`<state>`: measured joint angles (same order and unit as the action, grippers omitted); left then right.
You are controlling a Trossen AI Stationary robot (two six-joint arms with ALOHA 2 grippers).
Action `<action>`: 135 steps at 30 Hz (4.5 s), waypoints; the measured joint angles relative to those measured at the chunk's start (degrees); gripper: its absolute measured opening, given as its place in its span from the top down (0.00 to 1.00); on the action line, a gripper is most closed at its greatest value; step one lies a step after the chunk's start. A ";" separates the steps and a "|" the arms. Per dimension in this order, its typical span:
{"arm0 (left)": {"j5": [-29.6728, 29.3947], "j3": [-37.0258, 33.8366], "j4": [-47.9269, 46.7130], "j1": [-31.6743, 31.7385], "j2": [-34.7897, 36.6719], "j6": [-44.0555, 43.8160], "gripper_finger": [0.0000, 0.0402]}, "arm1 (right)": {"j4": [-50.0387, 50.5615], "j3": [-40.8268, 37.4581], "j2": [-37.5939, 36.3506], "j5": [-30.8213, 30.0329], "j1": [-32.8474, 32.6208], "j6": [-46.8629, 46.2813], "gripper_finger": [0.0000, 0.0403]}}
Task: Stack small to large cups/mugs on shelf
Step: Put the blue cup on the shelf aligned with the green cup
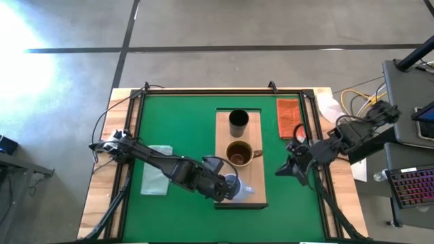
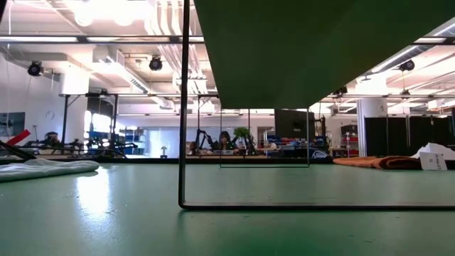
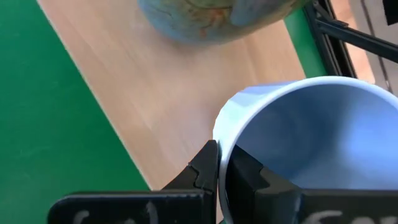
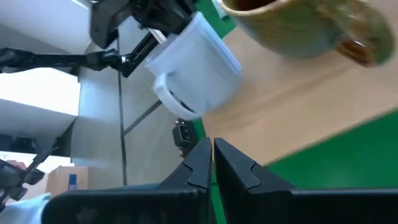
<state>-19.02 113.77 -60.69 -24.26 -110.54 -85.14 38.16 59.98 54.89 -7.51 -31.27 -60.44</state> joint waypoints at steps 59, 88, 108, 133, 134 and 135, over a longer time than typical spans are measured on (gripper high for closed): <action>-2.29 1.26 6.21 1.39 -1.20 2.92 0.96 | -3.50 5.36 11.28 -0.09 -1.11 6.68 0.97; -2.24 1.91 3.65 1.12 -1.11 2.97 0.94 | -3.79 2.76 11.23 -0.52 -1.09 5.00 0.97; -2.72 1.77 3.67 1.15 -1.14 6.16 0.94 | -3.77 2.76 11.19 -0.58 -1.10 6.05 0.97; -0.86 1.51 3.06 1.69 0.14 4.71 0.74 | -3.70 2.76 11.17 -0.55 -1.09 6.47 0.97; -0.84 1.44 2.65 1.69 0.17 4.72 0.74 | -3.70 2.76 11.17 -0.55 -1.09 6.47 0.97; -0.77 1.38 2.61 1.69 0.17 4.72 0.74 | -3.72 2.76 11.17 -0.55 -1.09 6.45 0.97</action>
<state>-19.79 115.15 -58.08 -22.57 -110.37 -80.42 34.44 62.74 66.06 -8.05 -32.36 -53.99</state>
